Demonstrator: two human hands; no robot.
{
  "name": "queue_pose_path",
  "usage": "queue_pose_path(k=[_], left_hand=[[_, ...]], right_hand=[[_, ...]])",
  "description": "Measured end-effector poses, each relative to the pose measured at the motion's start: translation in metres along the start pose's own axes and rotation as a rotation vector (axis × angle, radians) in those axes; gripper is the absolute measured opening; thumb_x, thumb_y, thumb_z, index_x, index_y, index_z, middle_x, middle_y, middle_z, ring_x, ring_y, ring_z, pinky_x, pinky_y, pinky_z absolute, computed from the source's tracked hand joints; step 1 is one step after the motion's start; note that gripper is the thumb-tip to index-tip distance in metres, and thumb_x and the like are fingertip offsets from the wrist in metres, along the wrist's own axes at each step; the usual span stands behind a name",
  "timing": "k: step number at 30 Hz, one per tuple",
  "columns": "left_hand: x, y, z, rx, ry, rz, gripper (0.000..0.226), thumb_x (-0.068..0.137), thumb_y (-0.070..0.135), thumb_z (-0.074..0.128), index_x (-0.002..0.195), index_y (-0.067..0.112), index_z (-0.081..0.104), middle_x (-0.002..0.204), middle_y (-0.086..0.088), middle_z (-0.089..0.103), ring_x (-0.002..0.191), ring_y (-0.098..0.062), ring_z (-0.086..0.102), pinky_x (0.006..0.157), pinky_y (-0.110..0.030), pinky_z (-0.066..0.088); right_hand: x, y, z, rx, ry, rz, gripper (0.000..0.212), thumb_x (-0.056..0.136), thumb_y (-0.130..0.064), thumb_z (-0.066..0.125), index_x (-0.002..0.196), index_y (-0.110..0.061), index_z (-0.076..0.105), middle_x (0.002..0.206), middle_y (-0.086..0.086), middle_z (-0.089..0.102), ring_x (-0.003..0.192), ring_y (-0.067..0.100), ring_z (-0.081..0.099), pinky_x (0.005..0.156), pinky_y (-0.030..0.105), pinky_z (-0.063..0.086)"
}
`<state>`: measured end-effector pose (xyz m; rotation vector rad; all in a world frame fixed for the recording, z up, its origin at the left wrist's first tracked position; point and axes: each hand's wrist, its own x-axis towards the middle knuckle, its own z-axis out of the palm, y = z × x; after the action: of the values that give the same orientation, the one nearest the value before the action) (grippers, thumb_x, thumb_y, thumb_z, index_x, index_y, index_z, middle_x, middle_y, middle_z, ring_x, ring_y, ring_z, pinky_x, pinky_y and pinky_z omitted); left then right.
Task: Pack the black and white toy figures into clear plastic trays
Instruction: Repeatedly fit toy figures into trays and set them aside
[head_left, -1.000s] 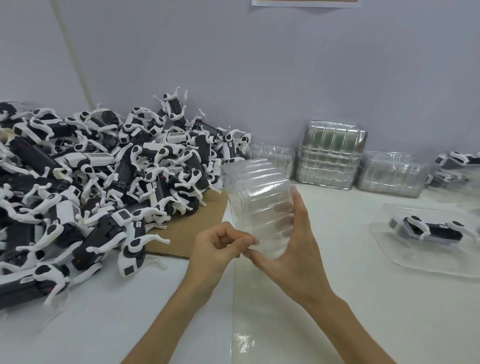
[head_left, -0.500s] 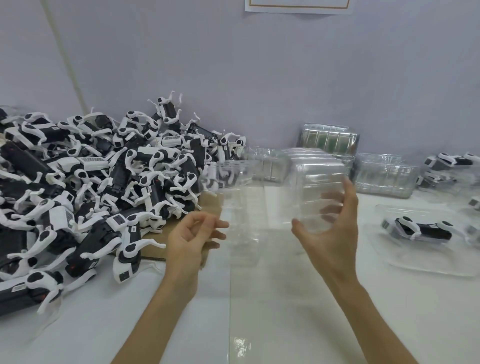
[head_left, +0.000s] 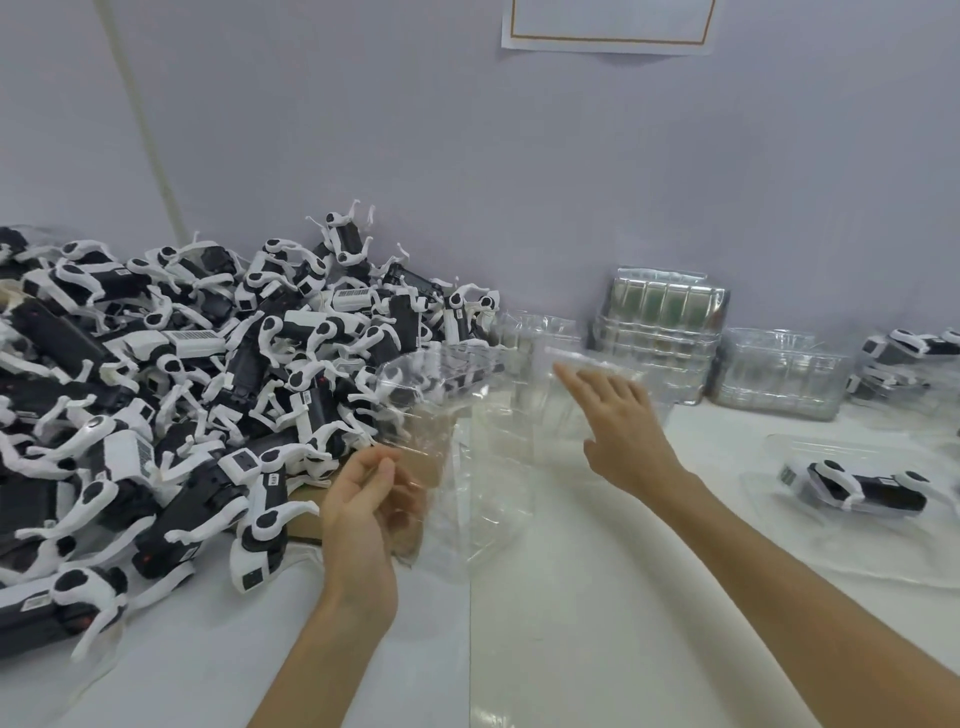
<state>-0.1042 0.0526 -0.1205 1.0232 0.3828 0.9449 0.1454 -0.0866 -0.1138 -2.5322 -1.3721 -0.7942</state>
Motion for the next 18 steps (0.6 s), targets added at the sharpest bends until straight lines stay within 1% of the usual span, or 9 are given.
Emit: queue_pose_path(k=[3, 6, 8, 10, 11, 12, 14, 16, 18], left_hand=[[0.002, -0.003, -0.002, -0.013, -0.004, -0.031, 0.019, 0.097, 0.003, 0.047, 0.087, 0.011, 0.062, 0.064, 0.002, 0.062, 0.053, -0.008, 0.052, 0.052, -0.021, 0.042], [0.002, -0.005, -0.001, -0.061, -0.016, -0.095, 0.018, 0.098, 0.006, 0.046, 0.089, 0.012, 0.061, 0.067, -0.001, 0.06, 0.056, -0.012, 0.051, 0.055, -0.027, 0.039], [0.002, -0.005, -0.001, -0.104, -0.016, -0.136, 0.019, 0.099, 0.007, 0.045, 0.089, 0.014, 0.06, 0.066, 0.001, 0.06, 0.057, -0.012, 0.052, 0.056, -0.026, 0.04], [0.003, -0.005, -0.001, -0.171, -0.022, -0.187, 0.02, 0.099, 0.007, 0.046, 0.087, 0.016, 0.059, 0.066, 0.002, 0.06, 0.059, -0.011, 0.053, 0.061, -0.026, 0.039], [0.003, -0.005, -0.001, -0.213, -0.032, -0.218, 0.02, 0.098, 0.008, 0.046, 0.086, 0.017, 0.058, 0.067, 0.002, 0.059, 0.06, -0.012, 0.053, 0.063, -0.027, 0.038], [0.003, -0.004, 0.0, -0.258, -0.045, -0.252, 0.02, 0.098, 0.009, 0.046, 0.084, 0.018, 0.058, 0.068, 0.001, 0.059, 0.061, -0.013, 0.053, 0.064, -0.027, 0.037], [0.003, -0.003, 0.001, -0.351, -0.084, -0.317, 0.016, 0.094, 0.01, 0.049, 0.082, 0.018, 0.056, 0.071, 0.0, 0.059, 0.063, -0.014, 0.052, 0.066, -0.028, 0.038], [0.001, -0.002, 0.001, -0.427, -0.134, -0.368, 0.009, 0.087, 0.011, 0.052, 0.083, 0.017, 0.055, 0.074, -0.002, 0.059, 0.066, -0.015, 0.053, 0.069, -0.029, 0.04], [0.0, -0.003, 0.001, -0.417, -0.2, -0.388, 0.007, 0.086, 0.011, 0.053, 0.082, 0.016, 0.057, 0.079, -0.003, 0.06, 0.068, -0.016, 0.057, 0.073, -0.031, 0.042]], right_hand=[[0.017, 0.003, 0.017, -0.039, -0.305, -0.061, 0.103, 0.082, -0.014, 0.067, 0.158, -0.029, 0.001, 0.163, -0.001, 0.018, 0.151, 0.026, 0.013, 0.121, 0.045, 0.002], [0.036, 0.003, 0.012, -0.034, -0.468, -0.022, 0.096, 0.088, -0.016, 0.057, 0.158, -0.03, -0.007, 0.167, -0.004, -0.005, 0.153, 0.026, -0.012, 0.12, 0.054, -0.009], [0.039, -0.011, -0.002, 0.171, -0.325, 0.049, 0.085, 0.09, -0.008, 0.054, 0.159, -0.025, 0.008, 0.167, -0.001, 0.006, 0.154, 0.024, -0.001, 0.122, 0.05, 0.0], [0.026, -0.034, -0.019, 0.685, 0.025, 0.249, 0.064, 0.091, -0.005, 0.057, 0.149, -0.023, 0.039, 0.154, 0.0, 0.039, 0.143, 0.019, 0.033, 0.118, 0.04, 0.024], [0.015, -0.046, -0.027, 0.949, 0.141, 0.338, 0.052, 0.091, -0.013, 0.062, 0.14, -0.026, 0.05, 0.143, -0.005, 0.051, 0.132, 0.012, 0.046, 0.111, 0.036, 0.036], [0.001, -0.058, -0.038, 1.146, 0.148, 0.392, 0.044, 0.09, -0.026, 0.066, 0.132, -0.03, 0.055, 0.135, -0.011, 0.056, 0.123, 0.006, 0.053, 0.104, 0.032, 0.042], [-0.027, -0.077, -0.051, 1.386, -0.06, 0.418, 0.052, 0.078, -0.052, 0.068, 0.127, -0.037, 0.056, 0.129, -0.018, 0.059, 0.113, -0.003, 0.059, 0.092, 0.025, 0.047], [-0.049, -0.084, -0.053, 1.418, -0.203, 0.408, 0.047, 0.082, -0.045, 0.074, 0.125, -0.038, 0.057, 0.125, -0.015, 0.064, 0.104, -0.001, 0.065, 0.082, 0.023, 0.048], [-0.061, -0.082, -0.051, 1.394, -0.103, 0.447, 0.033, 0.09, -0.019, 0.072, 0.119, -0.031, 0.062, 0.117, -0.007, 0.071, 0.099, 0.011, 0.07, 0.081, 0.029, 0.053]])
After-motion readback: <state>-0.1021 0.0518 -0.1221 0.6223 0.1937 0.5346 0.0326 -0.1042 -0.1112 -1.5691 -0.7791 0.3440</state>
